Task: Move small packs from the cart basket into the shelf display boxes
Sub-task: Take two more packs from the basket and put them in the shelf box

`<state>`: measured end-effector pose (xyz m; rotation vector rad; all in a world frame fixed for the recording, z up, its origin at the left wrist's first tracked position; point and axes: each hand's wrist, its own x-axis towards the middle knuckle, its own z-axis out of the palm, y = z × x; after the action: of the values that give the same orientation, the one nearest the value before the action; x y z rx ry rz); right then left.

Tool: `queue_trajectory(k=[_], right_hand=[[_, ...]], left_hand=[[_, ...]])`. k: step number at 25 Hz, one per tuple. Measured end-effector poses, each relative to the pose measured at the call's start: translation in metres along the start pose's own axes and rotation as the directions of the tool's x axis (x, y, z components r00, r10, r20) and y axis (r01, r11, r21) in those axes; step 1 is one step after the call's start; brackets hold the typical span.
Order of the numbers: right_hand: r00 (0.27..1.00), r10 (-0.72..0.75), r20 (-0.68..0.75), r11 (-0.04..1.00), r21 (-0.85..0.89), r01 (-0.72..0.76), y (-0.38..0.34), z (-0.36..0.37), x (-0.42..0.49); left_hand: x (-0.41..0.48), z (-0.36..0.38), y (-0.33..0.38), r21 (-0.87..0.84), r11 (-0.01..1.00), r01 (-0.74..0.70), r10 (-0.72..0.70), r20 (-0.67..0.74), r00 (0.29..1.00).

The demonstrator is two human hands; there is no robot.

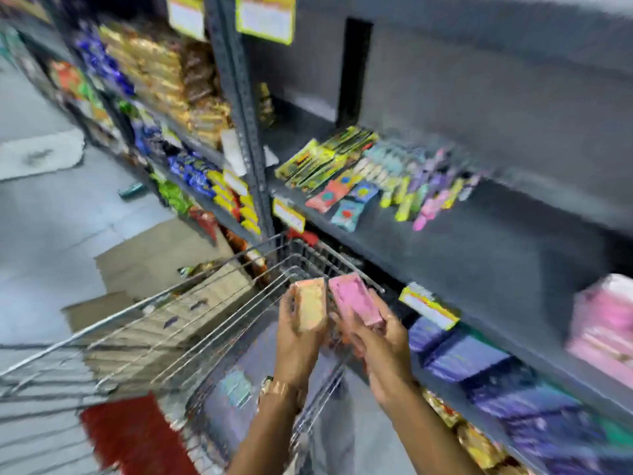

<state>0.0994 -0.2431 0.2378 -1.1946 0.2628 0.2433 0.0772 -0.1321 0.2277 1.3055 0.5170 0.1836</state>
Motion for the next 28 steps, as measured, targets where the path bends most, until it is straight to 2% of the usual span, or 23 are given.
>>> queue_trajectory(k=[2,4,6,9,12,15,16,17,19,21,22,25,28], right_hand=[[0.986,-0.13,-0.106,0.981,0.128,0.143,-0.048,-0.029,-0.014],[0.944,-0.224,-0.243,0.958,0.121,0.259,-0.085,-0.064,-0.02],[0.882,-0.314,-0.352,0.94,0.013,0.34,-0.119,-0.106,-0.023],[0.786,-0.43,-0.444,0.903,-0.193,0.384,-0.161,-0.174,-0.034],[0.713,-0.511,-0.48,0.841,-0.449,0.301,-0.184,-0.228,-0.041],[0.716,-0.458,-0.527,0.8,-0.596,0.074,-0.183,-0.262,-0.034],[0.728,-0.435,-0.531,0.737,-0.673,-0.051,-0.182,-0.266,-0.033],[0.742,-0.418,-0.524,0.647,-0.745,-0.162,-0.181,-0.268,-0.032],[0.751,-0.381,-0.539,0.472,-0.812,-0.344,-0.185,-0.267,-0.032],[0.748,-0.384,-0.54,0.337,-0.837,-0.431,-0.189,-0.265,-0.03],[0.745,-0.39,-0.541,0.291,-0.84,-0.457,-0.192,-0.262,-0.03],[0.738,-0.404,-0.541,0.228,-0.84,-0.492,-0.192,-0.258,-0.025],[0.763,-0.392,-0.514,0.189,-0.856,-0.481,-0.193,-0.259,-0.025]], left_hand=[[-0.011,0.058,0.023,-0.03,0.998,-0.055,0.059,0.177,0.982],[-0.025,0.115,0.041,-0.002,0.993,-0.116,0.109,0.373,0.921],[-0.036,0.17,0.048,0.051,0.979,-0.198,0.14,0.542,0.829],[-0.048,0.243,0.043,0.127,0.945,-0.302,0.132,0.695,0.707],[-0.06,0.296,0.034,0.142,0.932,-0.334,0.089,0.802,0.59],[-0.058,0.325,0.016,0.291,0.881,-0.373,-0.058,0.849,0.526],[-0.055,0.329,0.012,0.357,0.822,-0.443,-0.083,0.846,0.527],[-0.053,0.332,0.008,0.421,0.717,-0.556,-0.089,0.846,0.526],[-0.05,0.333,0.006,0.519,0.431,-0.738,-0.097,0.84,0.534],[-0.052,0.334,0.008,0.552,0.141,-0.822,-0.093,0.834,0.544],[-0.053,0.336,0.01,0.544,0.046,-0.838,-0.08,0.838,0.54],[-0.055,0.341,0.011,0.523,-0.099,-0.847,-0.057,0.846,0.529],[-0.055,0.343,0.01,0.505,-0.149,-0.85,-0.029,0.857,0.514]])
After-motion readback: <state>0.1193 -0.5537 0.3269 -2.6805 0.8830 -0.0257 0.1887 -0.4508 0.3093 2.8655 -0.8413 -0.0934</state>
